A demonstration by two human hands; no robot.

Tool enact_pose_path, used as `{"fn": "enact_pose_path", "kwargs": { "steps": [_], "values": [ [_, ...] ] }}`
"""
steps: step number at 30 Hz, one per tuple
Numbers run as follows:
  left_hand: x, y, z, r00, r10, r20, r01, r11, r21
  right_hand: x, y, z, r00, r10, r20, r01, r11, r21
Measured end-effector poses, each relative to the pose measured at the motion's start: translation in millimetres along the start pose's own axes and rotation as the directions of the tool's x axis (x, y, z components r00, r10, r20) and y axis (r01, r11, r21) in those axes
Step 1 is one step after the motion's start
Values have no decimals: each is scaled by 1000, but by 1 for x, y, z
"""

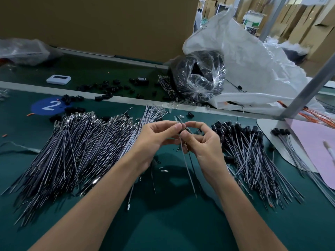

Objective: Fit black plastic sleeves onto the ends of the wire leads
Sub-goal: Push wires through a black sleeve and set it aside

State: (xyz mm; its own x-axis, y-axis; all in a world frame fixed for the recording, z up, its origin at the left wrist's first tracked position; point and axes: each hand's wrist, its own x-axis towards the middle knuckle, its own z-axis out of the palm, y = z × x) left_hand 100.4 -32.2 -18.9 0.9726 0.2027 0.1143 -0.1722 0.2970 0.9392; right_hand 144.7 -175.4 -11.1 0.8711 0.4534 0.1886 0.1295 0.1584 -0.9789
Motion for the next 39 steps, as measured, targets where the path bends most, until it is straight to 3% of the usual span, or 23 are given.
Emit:
{"fn": "enact_pose_path", "kwargs": {
  "steps": [6,14,24,30,39],
  "values": [
    [3,4,-2,989,60,-133,-66,997,-40,0,4,-2,996,15,91,0,986,-164],
    [-1,-3,7,990,97,-105,-78,983,168,1,7,-1,999,-32,21,34,990,-138],
    [1,7,-3,955,78,-285,-105,991,-79,1,12,3,1000,-23,5,24,977,-213],
    [1,4,3,955,73,-286,-83,996,-23,0,15,3,995,-98,-11,87,930,-356],
    [-1,1,5,959,15,-284,-74,977,-198,0,19,6,979,-196,-53,147,865,-480]
  ]
}}
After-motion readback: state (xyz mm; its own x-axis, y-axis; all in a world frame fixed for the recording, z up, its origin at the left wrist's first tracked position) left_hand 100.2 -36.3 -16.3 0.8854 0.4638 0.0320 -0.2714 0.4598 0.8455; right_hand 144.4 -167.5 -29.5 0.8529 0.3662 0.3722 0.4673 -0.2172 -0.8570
